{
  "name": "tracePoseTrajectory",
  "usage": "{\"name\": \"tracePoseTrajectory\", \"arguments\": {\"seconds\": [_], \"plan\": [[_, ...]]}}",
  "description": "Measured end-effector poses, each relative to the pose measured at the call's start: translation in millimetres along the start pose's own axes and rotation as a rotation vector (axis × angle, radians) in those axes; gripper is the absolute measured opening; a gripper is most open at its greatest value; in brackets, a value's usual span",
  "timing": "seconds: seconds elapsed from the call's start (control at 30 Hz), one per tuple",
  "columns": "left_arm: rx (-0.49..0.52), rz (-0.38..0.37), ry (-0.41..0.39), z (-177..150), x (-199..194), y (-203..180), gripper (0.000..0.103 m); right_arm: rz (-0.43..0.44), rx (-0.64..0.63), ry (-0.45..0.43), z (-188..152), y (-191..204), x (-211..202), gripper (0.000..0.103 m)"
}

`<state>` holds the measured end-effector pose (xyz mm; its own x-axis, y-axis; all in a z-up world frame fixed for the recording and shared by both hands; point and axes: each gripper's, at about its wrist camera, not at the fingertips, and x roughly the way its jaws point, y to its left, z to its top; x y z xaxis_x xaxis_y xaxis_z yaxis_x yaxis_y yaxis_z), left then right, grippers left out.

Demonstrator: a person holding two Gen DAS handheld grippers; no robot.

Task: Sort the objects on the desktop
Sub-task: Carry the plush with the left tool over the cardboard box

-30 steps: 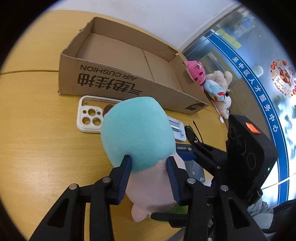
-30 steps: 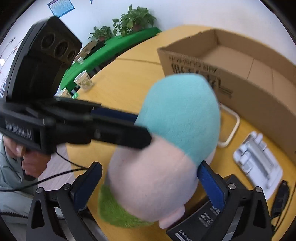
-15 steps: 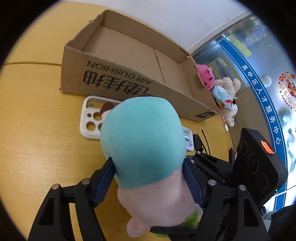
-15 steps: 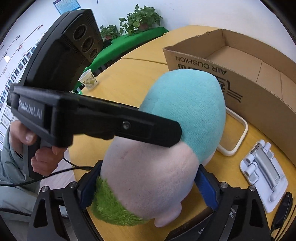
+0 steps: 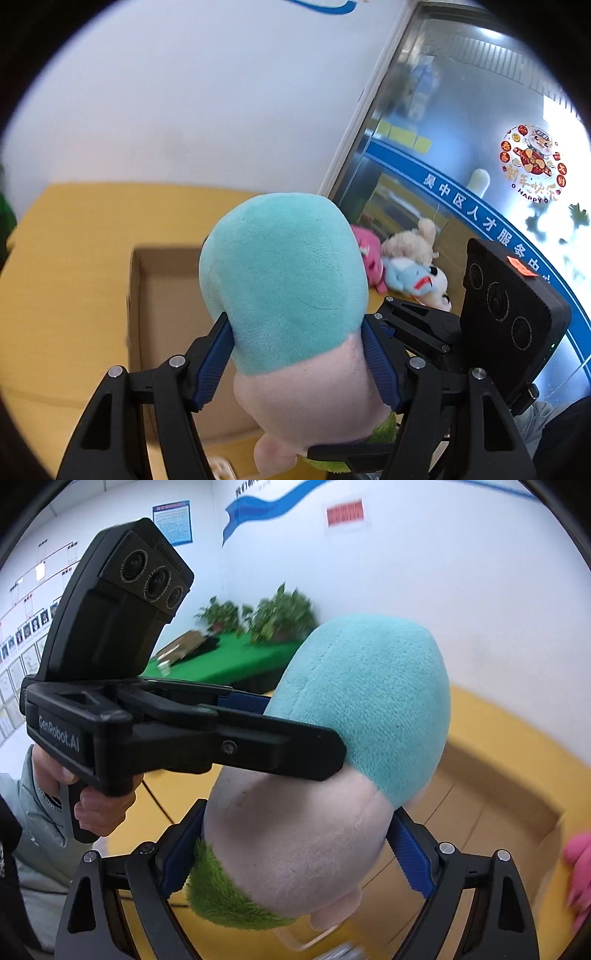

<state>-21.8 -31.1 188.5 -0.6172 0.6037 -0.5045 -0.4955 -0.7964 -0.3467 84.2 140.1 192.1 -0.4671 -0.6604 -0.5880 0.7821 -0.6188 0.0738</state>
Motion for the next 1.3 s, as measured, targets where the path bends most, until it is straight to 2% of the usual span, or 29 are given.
{"name": "tracePoseTrajectory", "arguments": {"seconds": [0.13, 0.23, 0.27, 0.37, 0.47, 0.57, 0.7, 0.8, 0.97, 1.1, 1.23, 1.3], "plan": [[0.052, 0.004, -0.030, 42, 10, 13, 0.067, -0.011, -0.006, -0.052, 37, -35, -3, 0.091], [0.067, 0.024, -0.017, 64, 23, 33, 0.067, 0.001, 0.011, -0.058, 53, -59, 9, 0.091], [0.060, 0.059, -0.021, 69, 29, 41, 0.067, 0.014, 0.028, -0.054, 56, -69, 15, 0.091], [0.024, 0.084, 0.021, 85, 56, 72, 0.067, 0.054, 0.089, -0.033, 62, -100, 44, 0.091], [-0.035, 0.111, 0.099, 90, 86, 107, 0.067, 0.085, 0.160, -0.007, 59, -128, 80, 0.091], [-0.080, 0.133, 0.184, 85, 122, 141, 0.067, 0.111, 0.232, 0.033, 47, -155, 119, 0.091], [-0.167, 0.137, 0.301, 64, 175, 185, 0.068, 0.086, 0.345, 0.103, 21, -190, 167, 0.091], [-0.232, 0.128, 0.346, 47, 195, 203, 0.067, 0.092, 0.421, 0.134, 5, -211, 187, 0.091], [-0.242, 0.176, 0.366, 43, 202, 206, 0.067, 0.179, 0.490, 0.203, -21, -214, 205, 0.091], [-0.236, 0.229, 0.362, 47, 191, 204, 0.068, 0.253, 0.540, 0.211, -23, -215, 200, 0.091], [-0.270, 0.236, 0.449, 32, 203, 221, 0.069, 0.227, 0.574, 0.294, -38, -215, 206, 0.094], [-0.277, 0.230, 0.454, 27, 205, 226, 0.072, 0.241, 0.605, 0.309, -48, -215, 207, 0.095]]}}
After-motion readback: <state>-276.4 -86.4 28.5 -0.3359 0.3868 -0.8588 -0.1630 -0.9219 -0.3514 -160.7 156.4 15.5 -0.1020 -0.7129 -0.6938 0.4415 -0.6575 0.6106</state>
